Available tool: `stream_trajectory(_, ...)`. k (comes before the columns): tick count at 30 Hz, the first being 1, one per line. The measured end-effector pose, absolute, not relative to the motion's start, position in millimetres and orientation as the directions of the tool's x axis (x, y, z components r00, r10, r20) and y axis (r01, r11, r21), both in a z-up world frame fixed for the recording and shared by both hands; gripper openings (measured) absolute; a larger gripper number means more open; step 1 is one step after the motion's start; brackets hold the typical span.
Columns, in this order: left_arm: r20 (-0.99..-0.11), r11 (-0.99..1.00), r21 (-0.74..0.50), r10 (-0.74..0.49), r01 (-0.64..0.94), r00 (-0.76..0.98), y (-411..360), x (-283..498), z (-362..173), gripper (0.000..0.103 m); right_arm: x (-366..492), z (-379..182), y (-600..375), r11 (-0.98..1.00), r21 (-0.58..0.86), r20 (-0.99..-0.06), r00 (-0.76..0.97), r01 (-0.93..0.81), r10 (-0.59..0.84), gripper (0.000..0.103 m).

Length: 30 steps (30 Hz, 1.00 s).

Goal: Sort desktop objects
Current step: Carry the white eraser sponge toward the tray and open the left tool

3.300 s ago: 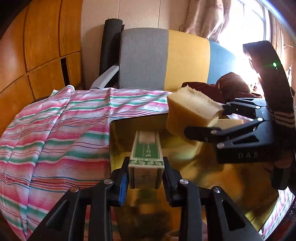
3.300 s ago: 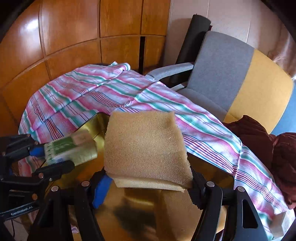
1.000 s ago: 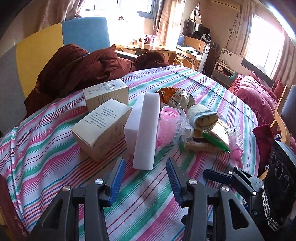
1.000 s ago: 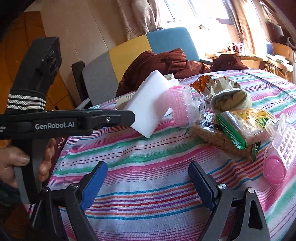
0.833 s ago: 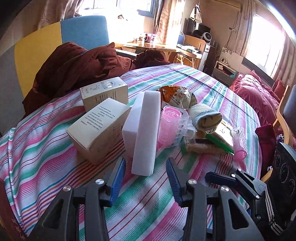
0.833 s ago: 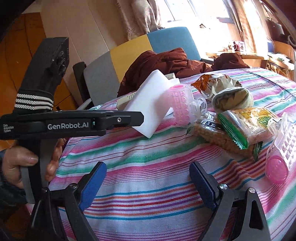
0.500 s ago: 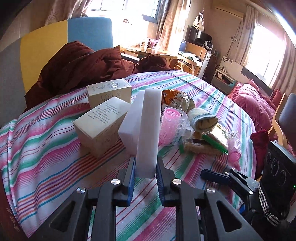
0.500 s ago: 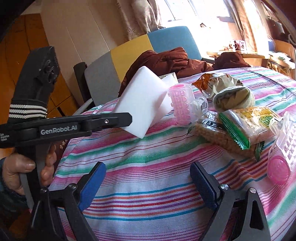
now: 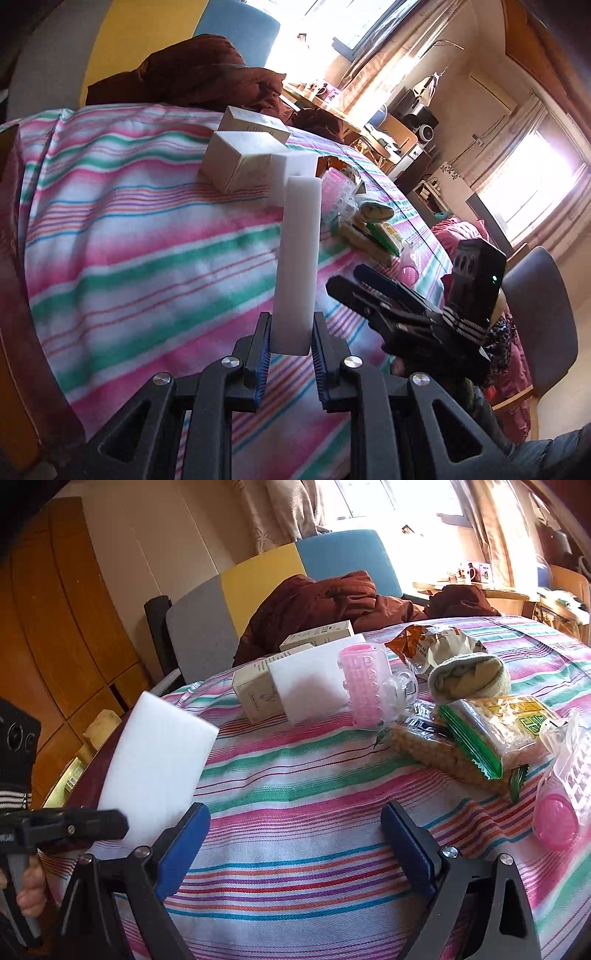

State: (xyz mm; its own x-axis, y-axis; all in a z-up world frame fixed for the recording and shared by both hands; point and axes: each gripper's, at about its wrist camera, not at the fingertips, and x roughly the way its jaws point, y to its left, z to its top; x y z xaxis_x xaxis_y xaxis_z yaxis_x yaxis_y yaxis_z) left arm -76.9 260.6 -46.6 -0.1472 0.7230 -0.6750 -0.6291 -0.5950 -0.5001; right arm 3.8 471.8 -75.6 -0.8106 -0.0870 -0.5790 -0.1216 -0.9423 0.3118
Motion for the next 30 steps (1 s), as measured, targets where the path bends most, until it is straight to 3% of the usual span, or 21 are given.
stream_trajectory(7,-0.695,-0.62,-0.499,0.704,-0.605,-0.148,232,-45,-54,0.02,2,-75,468,-0.952,0.275,-0.595,-0.802,-0.135,-0.058,0.095)
stream_trajectory(10,-0.726,-0.671,-0.407,0.65,-0.62,-0.226,229,-38,-52,0.028,2,-75,466,-0.955,0.261,-0.6,-0.799,-0.142,-0.045,0.095)
stream_trajectory(12,-0.734,-0.686,-0.362,0.627,-0.631,-0.261,229,-34,-49,0.044,2,-75,465,-0.956,0.253,-0.603,-0.797,-0.147,-0.036,0.095)
stream_trajectory(15,-0.733,-0.698,-0.319,0.611,-0.641,-0.3,231,-30,-44,0.055,2,-74,464,-0.958,0.241,-0.607,-0.794,-0.155,-0.024,0.095)
stream_trajectory(24,-0.698,-0.732,-0.199,0.572,-0.651,-0.431,223,-26,-31,0.056,-4,-72,461,-0.96,0.213,-0.645,-0.765,-0.181,0.001,0.095)
stream_trajectory(30,-0.692,-0.711,-0.212,0.594,-0.671,-0.411,211,-18,-46,0.056,-33,-62,471,-0.875,0.439,-0.623,-0.771,-0.205,-0.132,0.097)
